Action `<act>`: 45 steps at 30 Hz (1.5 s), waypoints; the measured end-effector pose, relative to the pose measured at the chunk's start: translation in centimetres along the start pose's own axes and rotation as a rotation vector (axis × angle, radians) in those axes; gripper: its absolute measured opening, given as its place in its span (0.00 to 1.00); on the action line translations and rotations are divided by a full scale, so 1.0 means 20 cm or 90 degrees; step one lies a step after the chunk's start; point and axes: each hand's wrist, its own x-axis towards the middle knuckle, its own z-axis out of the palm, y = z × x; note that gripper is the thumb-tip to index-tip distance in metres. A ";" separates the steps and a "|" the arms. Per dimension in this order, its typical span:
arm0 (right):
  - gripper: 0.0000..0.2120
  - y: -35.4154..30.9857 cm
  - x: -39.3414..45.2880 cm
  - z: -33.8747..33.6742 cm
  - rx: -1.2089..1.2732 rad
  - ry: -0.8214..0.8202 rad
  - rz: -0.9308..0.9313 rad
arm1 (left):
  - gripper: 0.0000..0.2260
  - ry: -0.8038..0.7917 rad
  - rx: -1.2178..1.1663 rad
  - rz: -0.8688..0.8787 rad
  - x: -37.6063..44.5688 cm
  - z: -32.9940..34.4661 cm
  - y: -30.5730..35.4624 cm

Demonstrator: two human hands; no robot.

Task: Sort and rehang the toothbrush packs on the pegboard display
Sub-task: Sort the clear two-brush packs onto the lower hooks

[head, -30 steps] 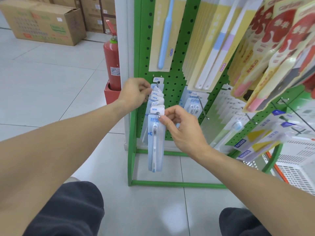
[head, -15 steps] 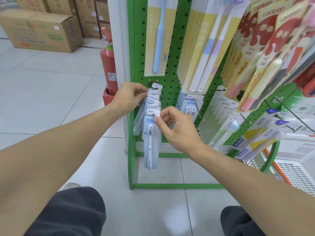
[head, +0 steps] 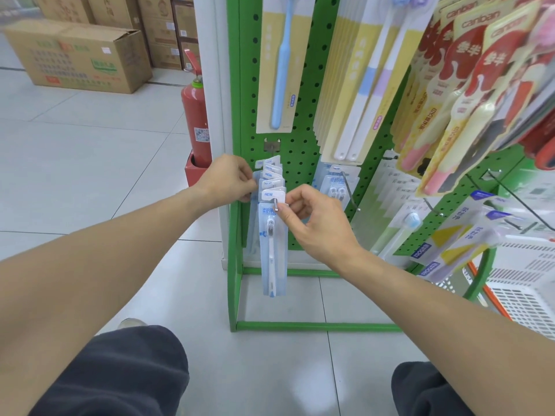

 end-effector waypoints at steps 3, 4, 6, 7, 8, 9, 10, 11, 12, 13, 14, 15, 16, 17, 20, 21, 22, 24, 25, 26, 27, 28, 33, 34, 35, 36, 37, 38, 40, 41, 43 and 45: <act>0.06 0.00 0.02 0.01 -0.012 0.004 0.002 | 0.03 0.024 0.022 -0.027 -0.03 -0.07 -0.02; 0.06 0.00 0.02 0.02 -0.015 0.009 0.004 | 0.05 0.018 0.019 -0.030 -0.05 -0.10 -0.03; 0.06 0.00 0.05 0.03 -0.022 0.024 0.012 | 0.06 -0.010 -0.011 -0.035 -0.08 -0.16 -0.05; 0.06 0.00 0.06 0.04 -0.025 0.032 0.019 | 0.05 -0.028 -0.024 -0.036 -0.09 -0.20 -0.07; 0.06 0.00 0.07 0.05 -0.027 0.038 0.027 | 0.04 -0.050 -0.033 -0.036 -0.12 -0.23 -0.08; 0.06 -0.01 0.08 0.05 -0.028 0.045 0.034 | 0.04 -0.071 -0.042 -0.036 -0.13 -0.26 -0.09; 0.06 -0.01 0.09 0.06 -0.029 0.051 0.039 | 0.06 -0.089 -0.049 -0.033 -0.14 -0.29 -0.09; 0.06 -0.01 0.10 0.07 -0.030 0.058 0.044 | 0.07 -0.103 -0.055 -0.026 -0.15 -0.31 -0.09; 0.06 -0.01 0.11 0.07 -0.032 0.066 0.048 | 0.07 -0.115 -0.057 -0.015 -0.17 -0.33 -0.09; 0.06 -0.01 0.12 0.08 -0.036 0.074 0.052 | 0.07 -0.122 -0.057 -0.001 -0.17 -0.35 -0.08; 0.06 -0.01 0.12 0.09 -0.038 0.083 0.057 | 0.06 -0.121 -0.057 0.014 -0.18 -0.36 -0.07; 0.06 0.00 0.13 0.09 -0.037 0.091 0.063 | 0.06 -0.108 -0.059 0.027 -0.19 -0.37 -0.05; 0.06 0.00 0.14 0.09 -0.035 0.098 0.068 | 0.05 -0.089 -0.065 0.040 -0.20 -0.38 -0.04; 0.07 0.00 0.15 0.10 -0.033 0.104 0.072 | 0.05 -0.070 -0.076 0.050 -0.21 -0.39 -0.03; 0.08 0.02 0.16 0.10 -0.040 0.117 0.073 | 0.04 -0.060 -0.093 0.076 -0.21 -0.42 0.00; 0.09 0.02 0.16 0.11 -0.049 0.116 0.074 | 0.04 -0.061 -0.079 0.087 -0.22 -0.43 0.00; 0.10 0.03 0.16 0.11 -0.060 0.113 0.077 | 0.04 -0.061 -0.056 0.102 -0.22 -0.44 0.00; 0.14 0.05 0.15 0.11 -0.080 0.097 0.089 | 0.04 -0.063 -0.002 0.138 -0.23 -0.43 0.02; 0.16 0.05 0.15 0.11 -0.085 0.085 0.095 | 0.04 -0.066 0.018 0.150 -0.25 -0.42 0.03; 0.18 0.06 0.14 0.11 -0.087 0.075 0.101 | 0.05 -0.070 0.037 0.162 -0.28 -0.41 0.05; 0.19 0.06 0.13 0.11 -0.088 0.064 0.109 | 0.05 -0.075 0.057 0.175 -0.30 -0.40 0.07; 0.19 0.06 0.13 0.12 -0.091 0.051 0.119 | 0.04 -0.083 0.076 0.186 -0.34 -0.38 0.09; 0.13 0.03 0.06 0.06 -0.168 -0.130 0.208 | 0.03 -0.136 0.025 0.134 -0.54 -0.23 0.11; 0.11 0.01 0.03 0.04 -0.159 -0.184 0.232 | 0.03 -0.148 0.009 0.111 -0.58 -0.19 0.10; 0.11 -0.02 0.00 0.02 -0.128 -0.228 0.251 | 0.03 -0.159 -0.005 0.091 -0.61 -0.16 0.09; 0.11 -0.04 -0.03 0.01 -0.075 -0.261 0.262 | 0.03 -0.166 -0.019 0.075 -0.63 -0.13 0.08; 0.12 -0.07 -0.06 -0.01 -0.010 -0.286 0.263 | 0.03 -0.167 -0.034 0.063 -0.65 -0.11 0.08; 0.14 -0.09 -0.08 -0.03 0.049 -0.309 0.257 | 0.03 -0.163 -0.052 0.054 -0.66 -0.09 0.08; 0.19 -0.13 -0.13 -0.07 0.128 -0.338 0.242 | 0.01 -0.159 -0.083 0.045 -0.68 -0.04 0.09; 0.21 -0.14 -0.15 -0.10 0.162 -0.338 0.242 | 0.01 -0.163 -0.099 0.044 -0.69 -0.02 0.10; 0.24 -0.15 -0.19 -0.16 0.240 -0.314 0.256 | 0.01 -0.179 -0.140 0.036 -0.71 0.04 0.13; 0.21 -0.14 -0.23 -0.22 0.270 -0.281 0.260 | 0.01 -0.198 -0.166 0.030 -0.72 0.09 0.16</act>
